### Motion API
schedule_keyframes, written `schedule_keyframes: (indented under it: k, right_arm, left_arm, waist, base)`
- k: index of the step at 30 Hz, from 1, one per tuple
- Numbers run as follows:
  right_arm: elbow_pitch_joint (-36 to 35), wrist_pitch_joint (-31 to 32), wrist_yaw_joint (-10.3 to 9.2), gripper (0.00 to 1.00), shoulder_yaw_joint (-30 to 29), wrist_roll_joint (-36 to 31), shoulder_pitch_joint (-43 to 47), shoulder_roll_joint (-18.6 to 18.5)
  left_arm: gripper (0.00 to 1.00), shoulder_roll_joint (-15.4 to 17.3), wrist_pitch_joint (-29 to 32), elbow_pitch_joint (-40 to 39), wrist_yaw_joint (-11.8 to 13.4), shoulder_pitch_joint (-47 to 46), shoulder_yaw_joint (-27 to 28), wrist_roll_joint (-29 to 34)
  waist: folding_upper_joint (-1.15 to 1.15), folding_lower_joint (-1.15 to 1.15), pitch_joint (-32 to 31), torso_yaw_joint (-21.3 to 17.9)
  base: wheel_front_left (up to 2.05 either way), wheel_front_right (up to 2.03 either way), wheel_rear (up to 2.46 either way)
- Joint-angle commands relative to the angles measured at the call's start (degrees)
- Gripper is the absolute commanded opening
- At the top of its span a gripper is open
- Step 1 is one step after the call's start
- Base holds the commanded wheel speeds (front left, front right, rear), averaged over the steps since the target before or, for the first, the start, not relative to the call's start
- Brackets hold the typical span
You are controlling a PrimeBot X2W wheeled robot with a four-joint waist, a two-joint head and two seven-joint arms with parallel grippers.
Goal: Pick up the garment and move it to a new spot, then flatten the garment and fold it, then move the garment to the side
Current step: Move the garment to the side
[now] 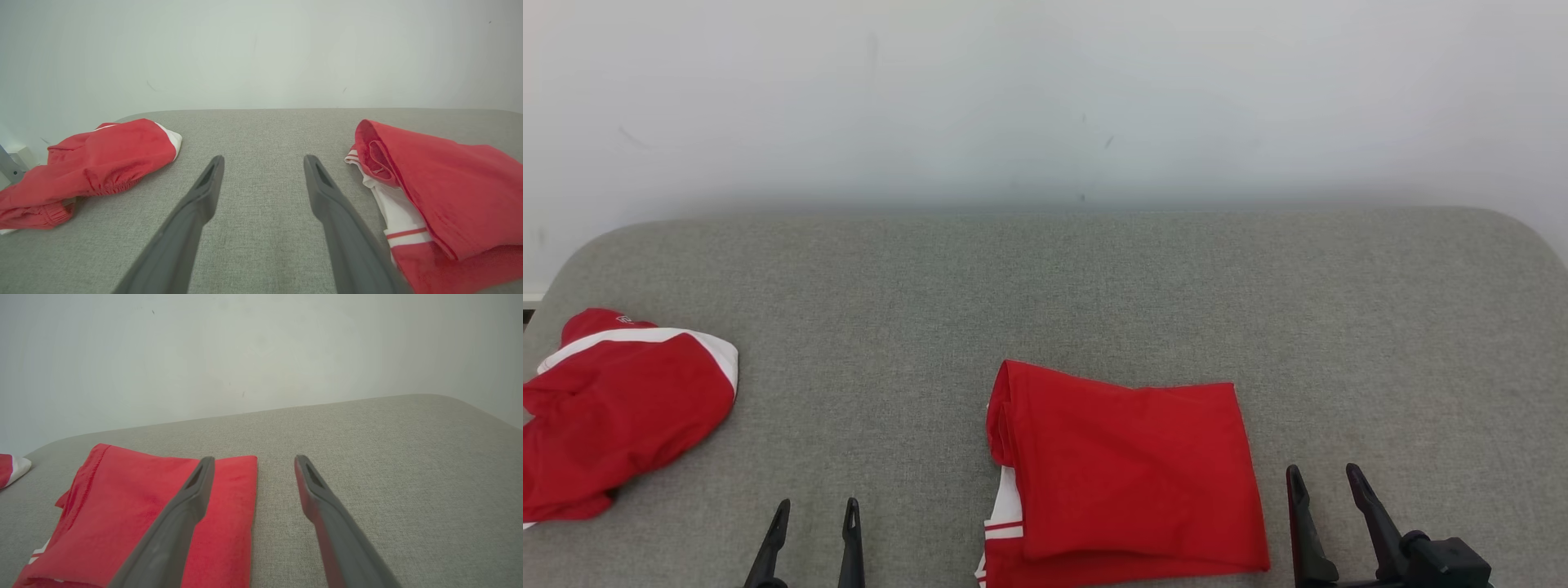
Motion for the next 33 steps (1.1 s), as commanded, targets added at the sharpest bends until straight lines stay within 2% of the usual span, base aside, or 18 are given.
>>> schedule_keyframes:
  k: [1, 33]
  right_arm:
    - [0.1, -0.1, -0.15, 1.0, 0.2, 0.0, 0.1, 0.1]
    - [1.9, -0.1, -0.15, 1.0, 0.4, -0.2, -1.9, 0.1]
  left_arm:
    - [1.0, -0.1, -0.1, 0.2, 0.1, 0.5, 0.1, -0.4]
    - [1.0, -0.1, -0.1, 0.5, -0.2, 0.5, 0.5, -0.5]
  waist:
    - [0.0, 0.0, 0.0, 0.0]
    - [0.0, 0.0, 0.3, 0.5]
  base:
    - [0.0, 0.0, 0.0]
    - [0.0, 0.0, 0.0]
